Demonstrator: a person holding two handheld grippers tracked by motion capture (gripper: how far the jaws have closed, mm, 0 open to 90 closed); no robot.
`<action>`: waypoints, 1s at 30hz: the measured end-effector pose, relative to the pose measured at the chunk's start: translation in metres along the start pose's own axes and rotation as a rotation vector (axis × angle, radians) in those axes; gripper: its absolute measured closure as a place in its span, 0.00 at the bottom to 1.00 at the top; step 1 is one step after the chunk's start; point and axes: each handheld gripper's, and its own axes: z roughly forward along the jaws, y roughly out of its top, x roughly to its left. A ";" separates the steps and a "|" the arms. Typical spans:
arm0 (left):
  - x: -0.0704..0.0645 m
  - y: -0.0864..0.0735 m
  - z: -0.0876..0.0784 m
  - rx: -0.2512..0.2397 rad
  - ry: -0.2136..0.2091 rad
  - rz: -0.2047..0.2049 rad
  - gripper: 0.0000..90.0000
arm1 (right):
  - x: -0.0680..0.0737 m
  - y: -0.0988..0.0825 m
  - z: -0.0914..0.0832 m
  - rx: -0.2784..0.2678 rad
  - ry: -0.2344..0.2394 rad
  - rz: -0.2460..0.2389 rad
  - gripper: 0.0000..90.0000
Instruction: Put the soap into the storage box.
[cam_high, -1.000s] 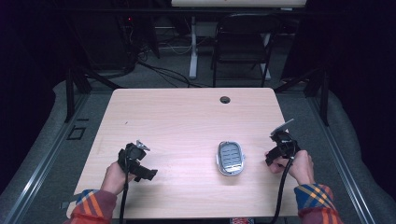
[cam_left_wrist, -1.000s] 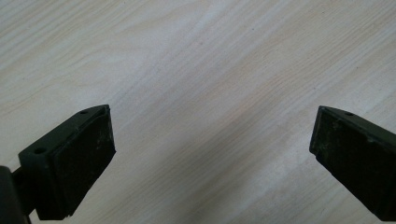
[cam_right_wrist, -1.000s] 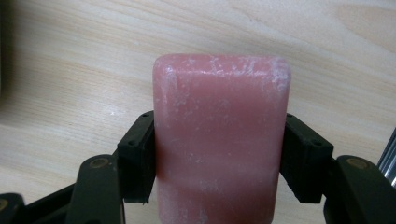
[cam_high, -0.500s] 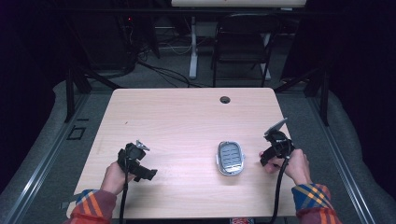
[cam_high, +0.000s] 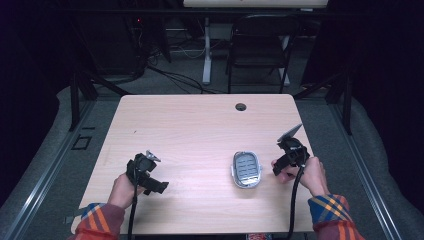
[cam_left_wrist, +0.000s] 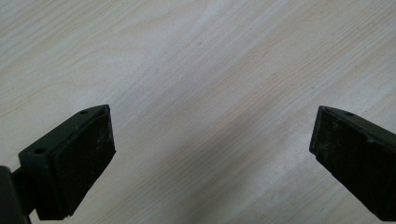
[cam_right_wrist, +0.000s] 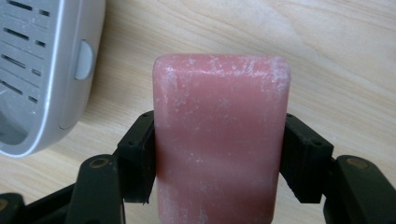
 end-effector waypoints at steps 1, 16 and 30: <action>0.000 0.000 0.000 0.000 0.000 0.000 0.00 | 0.000 0.000 0.000 0.000 0.000 0.000 0.41; -0.001 0.000 0.000 -0.001 -0.003 -0.001 0.00 | 0.009 0.009 -0.006 0.005 0.017 -0.033 0.41; -0.001 0.001 0.000 0.001 -0.004 0.004 0.00 | 0.016 0.016 -0.016 -0.011 0.033 -0.048 0.41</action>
